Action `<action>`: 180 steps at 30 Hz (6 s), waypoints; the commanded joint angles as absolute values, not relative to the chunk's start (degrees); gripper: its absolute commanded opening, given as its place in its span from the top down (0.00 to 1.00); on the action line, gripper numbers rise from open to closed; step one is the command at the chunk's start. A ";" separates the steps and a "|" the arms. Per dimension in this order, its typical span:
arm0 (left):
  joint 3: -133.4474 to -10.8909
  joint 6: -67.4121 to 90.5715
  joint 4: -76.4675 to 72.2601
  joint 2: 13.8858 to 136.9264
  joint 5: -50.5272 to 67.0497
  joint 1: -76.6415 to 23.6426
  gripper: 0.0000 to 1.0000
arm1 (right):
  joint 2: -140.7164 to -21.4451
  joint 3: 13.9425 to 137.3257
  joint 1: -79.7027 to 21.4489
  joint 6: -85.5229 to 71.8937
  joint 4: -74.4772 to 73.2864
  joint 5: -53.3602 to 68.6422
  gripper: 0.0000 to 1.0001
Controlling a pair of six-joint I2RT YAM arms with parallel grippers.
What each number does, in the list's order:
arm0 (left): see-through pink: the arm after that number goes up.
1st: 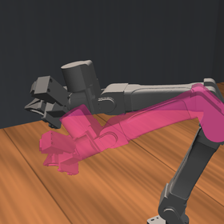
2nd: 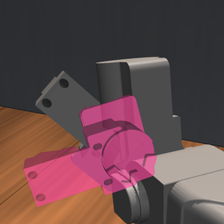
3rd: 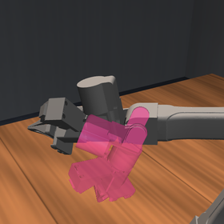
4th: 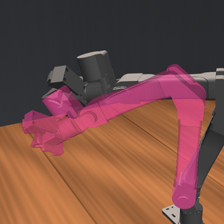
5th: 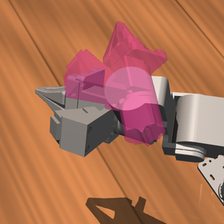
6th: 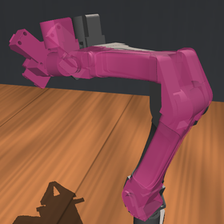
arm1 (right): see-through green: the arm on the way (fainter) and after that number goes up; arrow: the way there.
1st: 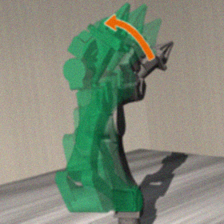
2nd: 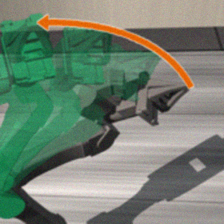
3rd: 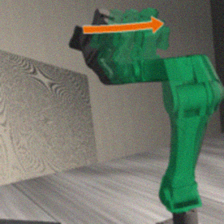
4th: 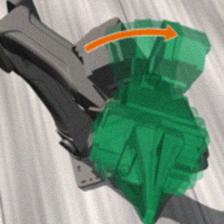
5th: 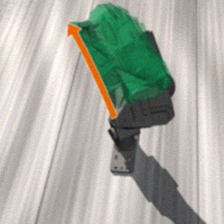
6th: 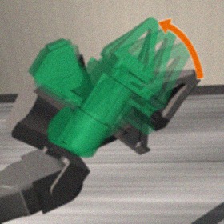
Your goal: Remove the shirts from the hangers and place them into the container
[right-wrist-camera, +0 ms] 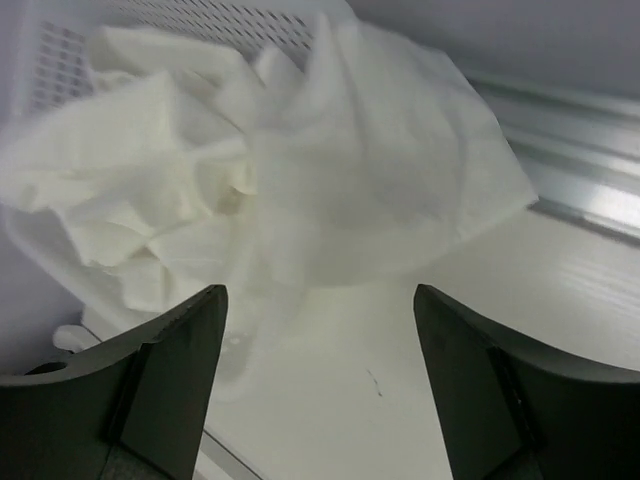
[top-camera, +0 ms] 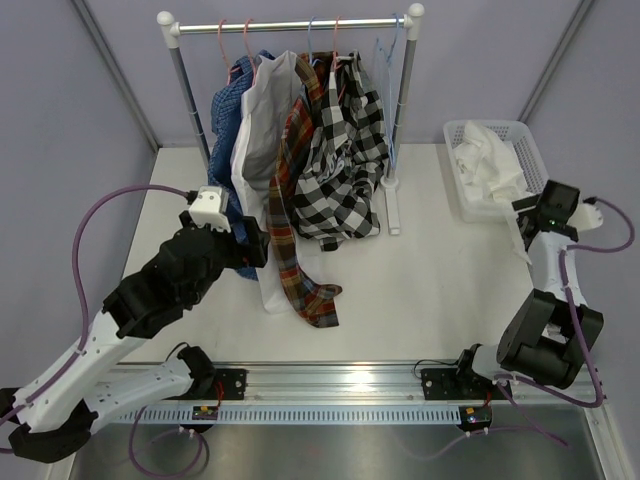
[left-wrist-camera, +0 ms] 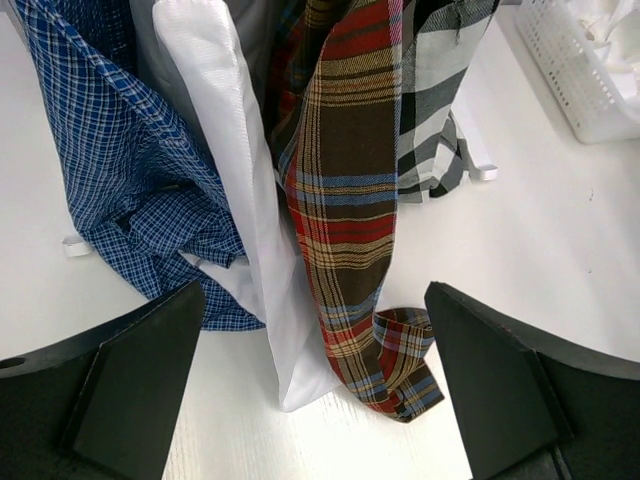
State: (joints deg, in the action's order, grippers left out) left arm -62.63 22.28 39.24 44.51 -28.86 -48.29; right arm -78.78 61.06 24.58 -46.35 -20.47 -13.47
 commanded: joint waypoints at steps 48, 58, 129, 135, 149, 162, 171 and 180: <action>-59.50 22.50 37.27 42.54 -30.23 -48.08 0.01 | -84.13 52.37 31.64 -52.66 0.38 -5.97 1.00; -61.26 21.36 37.27 45.00 -30.50 -48.08 0.01 | -88.49 83.27 24.97 -38.77 -16.43 -4.85 1.00; -125.16 8.35 37.09 103.70 -11.94 -38.50 0.36 | -50.19 70.49 12.39 -23.38 -29.45 15.99 0.01; -125.16 7.04 37.00 105.64 -16.78 -37.18 0.35 | -49.40 69.26 11.25 -22.50 -29.53 15.82 0.01; -125.42 2.82 36.30 100.72 -17.05 -37.00 0.32 | -48.95 67.94 11.16 -22.76 -28.83 16.61 0.01; -121.38 5.18 36.39 102.30 -12.31 -35.51 0.38 | -48.69 66.97 11.25 -22.68 -29.09 16.96 0.01; -122.52 7.03 36.30 105.20 -9.84 -35.51 0.45 | -48.34 66.53 11.16 -22.76 -29.71 17.58 0.01; -125.42 5.10 35.68 108.28 -12.65 -35.42 0.62 | -47.46 65.30 11.16 -22.94 -30.85 18.46 0.00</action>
State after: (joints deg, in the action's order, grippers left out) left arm -121.54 6.22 37.80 108.64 -11.99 -35.68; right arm -48.47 65.60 11.66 -23.14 -31.16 16.23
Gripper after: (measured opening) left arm 0.399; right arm 0.993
